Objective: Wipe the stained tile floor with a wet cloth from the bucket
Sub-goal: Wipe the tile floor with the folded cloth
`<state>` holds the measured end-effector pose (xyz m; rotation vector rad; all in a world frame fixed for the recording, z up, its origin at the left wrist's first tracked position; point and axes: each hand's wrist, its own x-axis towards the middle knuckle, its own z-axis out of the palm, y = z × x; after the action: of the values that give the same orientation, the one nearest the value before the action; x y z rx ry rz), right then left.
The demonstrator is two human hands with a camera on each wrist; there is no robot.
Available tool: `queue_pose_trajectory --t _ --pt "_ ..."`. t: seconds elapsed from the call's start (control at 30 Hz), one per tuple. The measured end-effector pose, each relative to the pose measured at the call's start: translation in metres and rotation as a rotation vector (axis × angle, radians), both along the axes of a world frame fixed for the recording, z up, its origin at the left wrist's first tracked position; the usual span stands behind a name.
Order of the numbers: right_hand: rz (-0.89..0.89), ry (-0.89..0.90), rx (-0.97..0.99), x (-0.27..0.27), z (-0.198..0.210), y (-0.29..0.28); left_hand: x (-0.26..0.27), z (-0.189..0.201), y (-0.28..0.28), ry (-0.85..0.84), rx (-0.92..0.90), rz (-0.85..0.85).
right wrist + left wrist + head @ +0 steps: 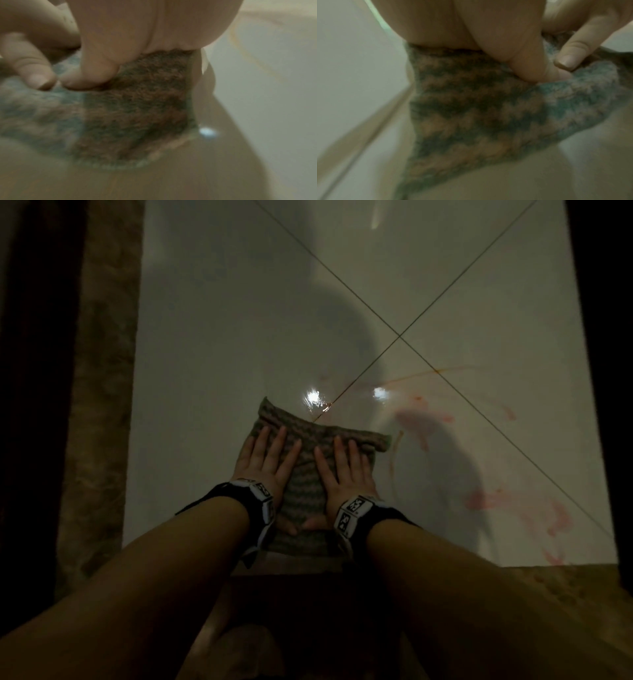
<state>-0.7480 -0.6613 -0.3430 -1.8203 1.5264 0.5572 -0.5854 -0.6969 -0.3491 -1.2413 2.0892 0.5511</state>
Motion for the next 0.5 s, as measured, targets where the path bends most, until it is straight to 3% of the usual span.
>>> queue_pose_trajectory --t 0.5 --pt "0.078 0.041 -0.141 -0.024 -0.013 -0.17 -0.032 -0.006 -0.144 -0.054 -0.054 0.066"
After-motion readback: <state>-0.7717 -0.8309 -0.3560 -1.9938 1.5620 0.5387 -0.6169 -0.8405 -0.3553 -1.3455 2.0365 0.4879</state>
